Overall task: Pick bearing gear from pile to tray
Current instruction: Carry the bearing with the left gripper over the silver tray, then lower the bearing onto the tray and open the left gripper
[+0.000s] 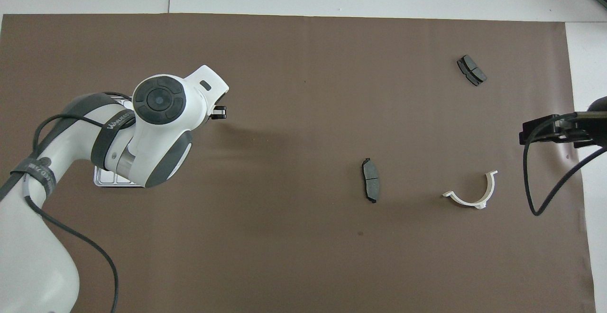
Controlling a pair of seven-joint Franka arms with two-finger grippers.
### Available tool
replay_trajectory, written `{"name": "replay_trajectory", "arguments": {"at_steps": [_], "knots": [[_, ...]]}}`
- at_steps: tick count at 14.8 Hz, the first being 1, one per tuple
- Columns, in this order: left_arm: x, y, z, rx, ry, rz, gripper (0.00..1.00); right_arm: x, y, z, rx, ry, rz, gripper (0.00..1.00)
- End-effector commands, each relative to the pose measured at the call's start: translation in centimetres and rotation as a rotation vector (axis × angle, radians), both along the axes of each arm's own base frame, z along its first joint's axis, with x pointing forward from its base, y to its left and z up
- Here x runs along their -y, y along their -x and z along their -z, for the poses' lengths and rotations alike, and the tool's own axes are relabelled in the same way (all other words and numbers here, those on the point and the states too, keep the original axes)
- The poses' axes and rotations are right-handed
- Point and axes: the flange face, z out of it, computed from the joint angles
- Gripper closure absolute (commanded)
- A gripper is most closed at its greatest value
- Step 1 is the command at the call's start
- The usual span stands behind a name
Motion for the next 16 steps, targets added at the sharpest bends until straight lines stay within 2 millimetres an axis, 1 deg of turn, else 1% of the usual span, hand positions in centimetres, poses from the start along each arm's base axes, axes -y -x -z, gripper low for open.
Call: {"name": "replay_trajectory", "arguments": {"at_steps": [1,4,5,7,8,9,11,14,15,16], "knots": [[-5.0,1.5,-0.6,-0.044,-0.005,0.046,1.0,0.3,0.6,-0.4,0.0,-0.005,0.021,0.0],[-10.3,1.0,-0.4,-0.086,0.056,0.065,1.0,0.4,0.6,-0.4,0.006,-0.014,0.021,0.0],[-11.8,1.0,-0.3,-0.093,0.078,0.068,1.0,0.2,0.7,-0.3,-0.006,-0.017,0.017,0.0],[-15.5,1.0,0.2,-0.098,0.114,0.064,1.0,-0.4,0.6,-0.4,0.002,-0.017,0.005,0.0],[-16.8,1.2,0.6,-0.099,0.136,0.062,1.0,-0.7,0.6,-0.4,0.002,-0.018,0.0,0.0],[-18.6,1.4,1.0,-0.089,0.152,0.052,1.0,-0.8,0.6,-0.4,0.002,-0.018,-0.001,0.0],[-20.7,2.1,2.1,-0.075,0.173,0.052,1.0,-0.6,0.6,-0.4,0.002,-0.018,0.002,0.0],[-22.1,2.3,3.8,-0.057,0.177,0.044,1.0,-0.6,0.6,-0.4,0.002,-0.018,0.002,0.0],[-22.2,2.4,4.3,-0.062,0.185,0.033,1.0,-0.7,0.6,-0.4,0.002,-0.018,0.0,0.0],[-22.0,2.4,4.4,-0.062,0.199,0.023,0.94,-0.8,0.6,-0.4,0.002,-0.018,-0.001,0.0]]}}
